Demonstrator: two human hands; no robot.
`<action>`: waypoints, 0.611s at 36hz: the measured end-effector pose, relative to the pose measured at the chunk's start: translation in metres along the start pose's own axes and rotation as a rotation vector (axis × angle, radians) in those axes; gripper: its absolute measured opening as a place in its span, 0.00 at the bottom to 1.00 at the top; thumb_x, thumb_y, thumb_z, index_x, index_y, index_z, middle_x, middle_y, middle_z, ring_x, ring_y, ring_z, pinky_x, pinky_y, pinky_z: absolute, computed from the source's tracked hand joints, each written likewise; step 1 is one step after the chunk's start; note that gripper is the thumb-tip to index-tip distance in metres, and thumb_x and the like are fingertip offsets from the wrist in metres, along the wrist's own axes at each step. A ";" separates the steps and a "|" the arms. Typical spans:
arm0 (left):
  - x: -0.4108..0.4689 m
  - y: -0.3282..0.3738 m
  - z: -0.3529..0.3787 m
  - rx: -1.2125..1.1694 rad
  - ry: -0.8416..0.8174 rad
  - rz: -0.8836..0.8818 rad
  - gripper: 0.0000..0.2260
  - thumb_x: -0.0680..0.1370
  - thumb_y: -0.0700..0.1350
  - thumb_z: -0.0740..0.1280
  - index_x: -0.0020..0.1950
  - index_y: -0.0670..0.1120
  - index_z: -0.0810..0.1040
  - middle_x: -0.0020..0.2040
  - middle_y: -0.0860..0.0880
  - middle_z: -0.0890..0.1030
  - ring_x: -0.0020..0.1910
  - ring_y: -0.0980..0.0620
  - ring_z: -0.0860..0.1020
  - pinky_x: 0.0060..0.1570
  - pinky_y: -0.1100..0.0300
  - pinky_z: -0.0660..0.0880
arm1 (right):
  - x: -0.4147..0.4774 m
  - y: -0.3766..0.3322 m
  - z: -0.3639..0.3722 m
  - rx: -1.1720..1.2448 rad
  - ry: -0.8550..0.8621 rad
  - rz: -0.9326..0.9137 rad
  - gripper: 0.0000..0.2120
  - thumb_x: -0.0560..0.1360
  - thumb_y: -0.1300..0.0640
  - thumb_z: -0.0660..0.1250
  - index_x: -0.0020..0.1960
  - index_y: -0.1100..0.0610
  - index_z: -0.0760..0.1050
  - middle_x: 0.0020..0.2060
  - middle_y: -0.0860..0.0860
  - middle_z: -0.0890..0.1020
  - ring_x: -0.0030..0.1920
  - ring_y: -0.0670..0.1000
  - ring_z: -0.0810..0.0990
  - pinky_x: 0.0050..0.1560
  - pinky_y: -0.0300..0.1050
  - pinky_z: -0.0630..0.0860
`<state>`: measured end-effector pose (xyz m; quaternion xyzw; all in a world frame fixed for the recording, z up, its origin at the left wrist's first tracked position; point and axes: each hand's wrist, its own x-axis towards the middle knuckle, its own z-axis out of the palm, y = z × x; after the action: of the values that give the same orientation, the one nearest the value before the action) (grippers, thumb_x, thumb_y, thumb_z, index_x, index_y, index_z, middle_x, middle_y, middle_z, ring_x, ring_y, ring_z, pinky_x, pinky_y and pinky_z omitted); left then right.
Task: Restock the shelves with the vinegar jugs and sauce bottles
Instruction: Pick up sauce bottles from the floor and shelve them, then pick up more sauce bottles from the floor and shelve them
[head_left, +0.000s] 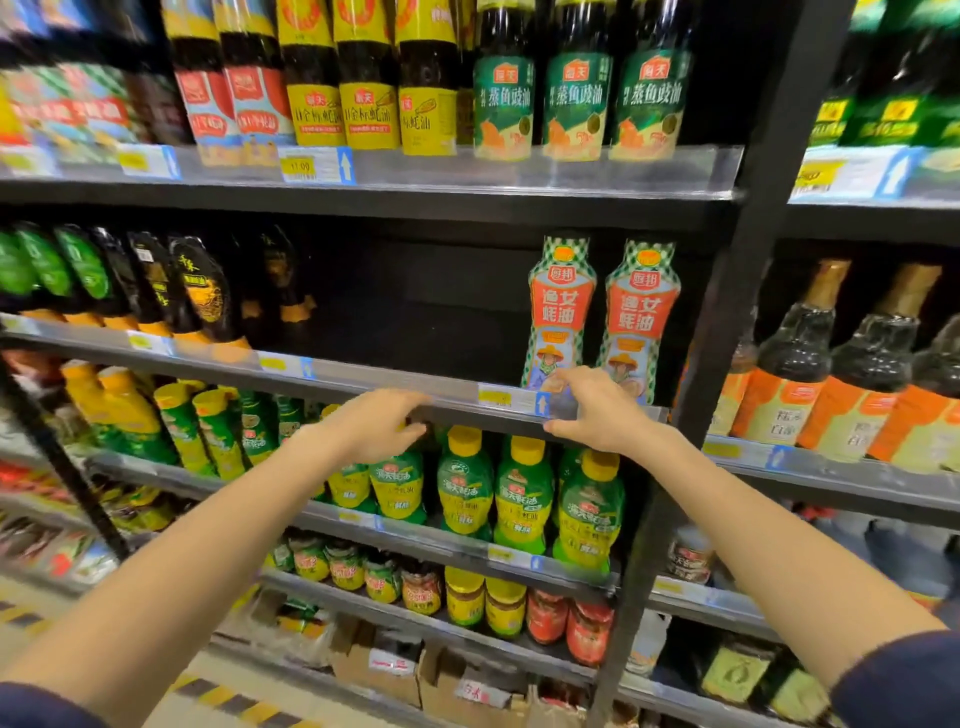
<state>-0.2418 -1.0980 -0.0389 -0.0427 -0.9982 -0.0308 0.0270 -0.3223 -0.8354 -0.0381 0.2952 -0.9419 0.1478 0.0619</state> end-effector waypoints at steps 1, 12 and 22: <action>-0.008 0.001 0.001 0.014 -0.007 -0.029 0.23 0.81 0.50 0.59 0.75 0.45 0.63 0.72 0.47 0.69 0.71 0.48 0.67 0.68 0.55 0.65 | -0.001 0.001 0.000 -0.024 -0.019 -0.026 0.26 0.73 0.49 0.70 0.65 0.58 0.68 0.62 0.55 0.73 0.63 0.57 0.69 0.59 0.55 0.71; -0.117 0.047 0.033 0.040 -0.068 -0.363 0.29 0.79 0.53 0.61 0.77 0.45 0.58 0.74 0.46 0.66 0.71 0.48 0.66 0.68 0.55 0.66 | -0.040 0.001 0.016 -0.078 -0.195 -0.323 0.29 0.77 0.53 0.64 0.74 0.57 0.60 0.72 0.55 0.66 0.72 0.55 0.63 0.69 0.51 0.64; -0.244 0.077 0.056 -0.002 -0.106 -0.613 0.29 0.77 0.52 0.66 0.74 0.44 0.62 0.70 0.45 0.71 0.67 0.47 0.71 0.64 0.55 0.69 | -0.084 -0.052 0.048 -0.076 -0.313 -0.550 0.31 0.75 0.54 0.67 0.74 0.59 0.59 0.71 0.57 0.67 0.71 0.57 0.64 0.69 0.50 0.64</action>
<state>0.0048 -1.0386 -0.1041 0.2590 -0.9646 -0.0361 -0.0355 -0.2253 -0.8458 -0.0885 0.5556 -0.8296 0.0430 -0.0352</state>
